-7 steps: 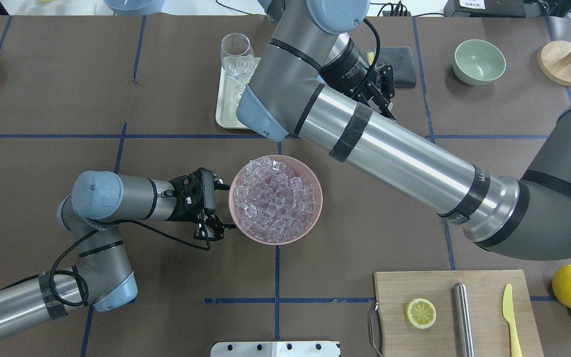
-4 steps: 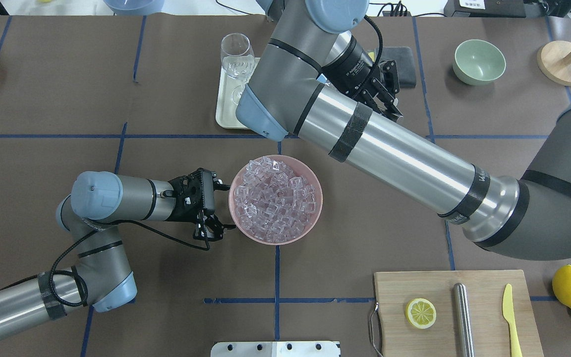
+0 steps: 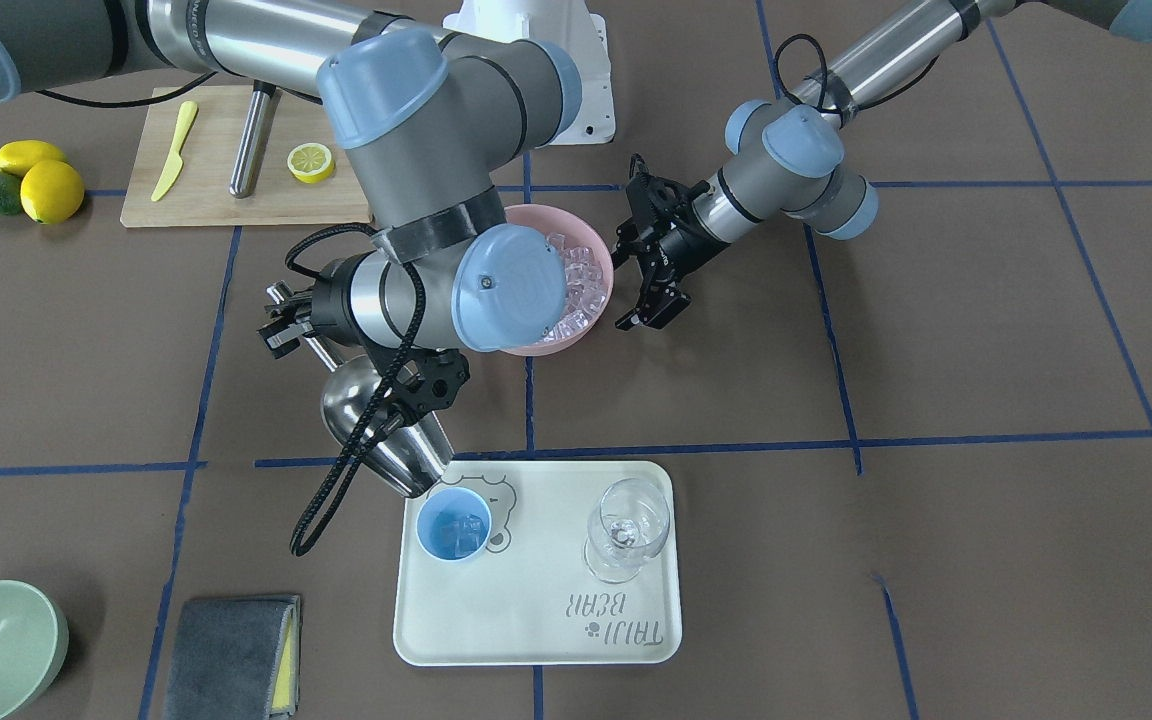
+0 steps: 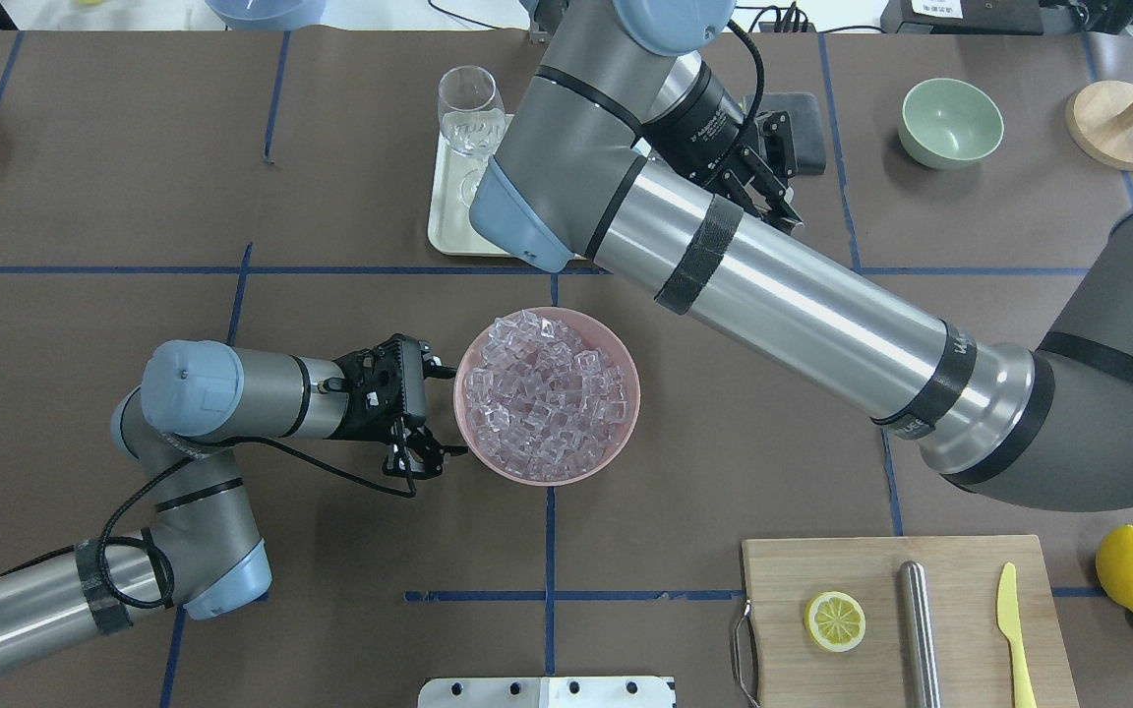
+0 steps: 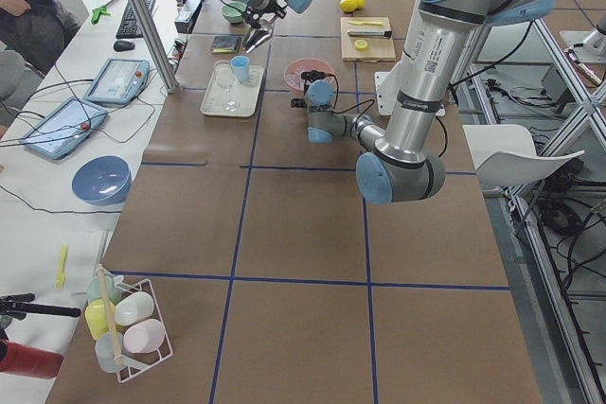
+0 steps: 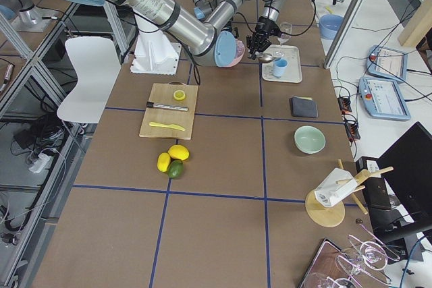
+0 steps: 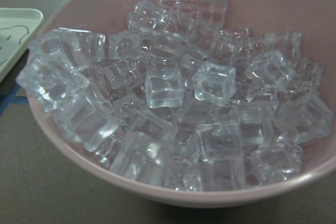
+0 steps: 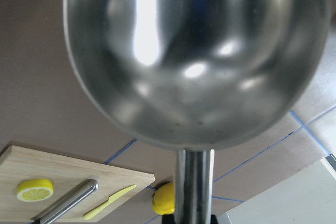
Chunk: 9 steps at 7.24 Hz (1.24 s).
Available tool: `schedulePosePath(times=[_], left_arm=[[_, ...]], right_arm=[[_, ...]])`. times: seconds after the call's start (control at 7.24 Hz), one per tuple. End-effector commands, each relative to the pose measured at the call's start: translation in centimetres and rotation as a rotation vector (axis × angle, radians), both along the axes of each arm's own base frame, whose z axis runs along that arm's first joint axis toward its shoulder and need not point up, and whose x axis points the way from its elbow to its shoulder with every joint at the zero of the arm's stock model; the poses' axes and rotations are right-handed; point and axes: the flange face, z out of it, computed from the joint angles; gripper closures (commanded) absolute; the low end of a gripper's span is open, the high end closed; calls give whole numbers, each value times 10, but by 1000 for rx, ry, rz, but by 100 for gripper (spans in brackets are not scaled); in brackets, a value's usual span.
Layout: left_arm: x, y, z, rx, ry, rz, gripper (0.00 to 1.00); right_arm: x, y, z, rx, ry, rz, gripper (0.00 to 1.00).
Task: Put ice in cup with scoop
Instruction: 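Tip the scoop with the right gripper to pour ice into the glass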
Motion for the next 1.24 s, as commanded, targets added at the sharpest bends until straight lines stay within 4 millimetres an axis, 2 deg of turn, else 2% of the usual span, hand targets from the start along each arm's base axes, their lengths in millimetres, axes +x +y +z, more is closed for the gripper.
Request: schedulePosePath(times=[0.0,0.28,0.55,0.83,1.11], left_arm=[[0,0,-1,0,3,0,0],[-1,0,-2,1,6,-1,0],[-2,0,-3,2,7,0,0],[-1,0,-4,3,8,0,0],[-4,-1,-3,-3,8,-3,0]], right_arm=[[3,-1,-2,-1,-9,5,100],[13,7,0,12,-47,15,100],[40,23,1,22,-136,60,100],[106,41,12,17,-265,195,100],[155,95,28,16,-348,473,100]])
